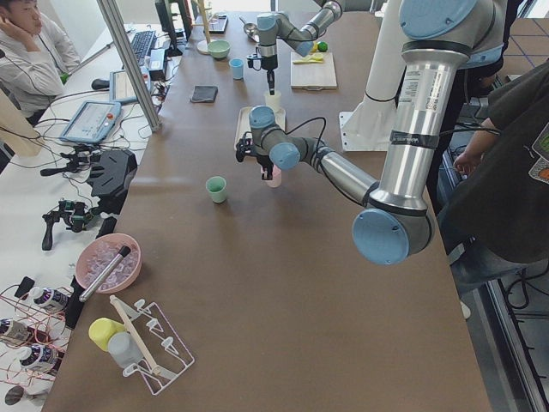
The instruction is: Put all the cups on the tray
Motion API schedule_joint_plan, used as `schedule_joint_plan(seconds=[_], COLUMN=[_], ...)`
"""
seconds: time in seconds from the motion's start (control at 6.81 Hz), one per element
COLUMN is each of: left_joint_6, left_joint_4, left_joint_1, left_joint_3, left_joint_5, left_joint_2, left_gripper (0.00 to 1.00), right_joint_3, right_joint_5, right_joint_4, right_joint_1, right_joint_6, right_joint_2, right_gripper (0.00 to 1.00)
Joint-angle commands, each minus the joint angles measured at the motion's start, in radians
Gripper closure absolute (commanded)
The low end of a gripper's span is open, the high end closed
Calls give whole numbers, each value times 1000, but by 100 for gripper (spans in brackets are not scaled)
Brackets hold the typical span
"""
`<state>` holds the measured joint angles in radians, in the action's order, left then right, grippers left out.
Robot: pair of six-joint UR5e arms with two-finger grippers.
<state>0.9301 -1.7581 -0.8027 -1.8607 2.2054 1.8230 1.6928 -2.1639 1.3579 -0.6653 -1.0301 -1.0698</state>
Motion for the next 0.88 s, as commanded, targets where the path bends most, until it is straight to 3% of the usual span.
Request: schedule_joint_plan(seconds=[0.0, 0.15, 0.29, 0.44, 0.59, 0.73], left_joint_6=[86, 146, 179, 220, 225, 225], left_joint_4=[121, 118, 117, 115, 105, 100], left_joint_1=[35, 59, 85, 106, 137, 140], left_joint_3=[70, 134, 165, 223, 236, 236], left_joint_5=[1, -4, -6, -41, -83, -90], left_joint_2=[207, 292, 327, 396, 401, 398], left_gripper=[100, 100, 100, 100, 100, 86], right_joint_3=[-5, -7, -5, -2, -4, -18], right_joint_5=[21, 27, 32, 3, -48, -100], right_joint_4=[0, 10, 10, 13, 15, 20], right_joint_1=[19, 19, 6, -44, -106, -188], right_joint_6=[-4, -4, 2, 14, 24, 101], right_joint_2=[8, 25, 25, 24, 16, -5], right_gripper=[100, 1, 0, 0, 0, 0])
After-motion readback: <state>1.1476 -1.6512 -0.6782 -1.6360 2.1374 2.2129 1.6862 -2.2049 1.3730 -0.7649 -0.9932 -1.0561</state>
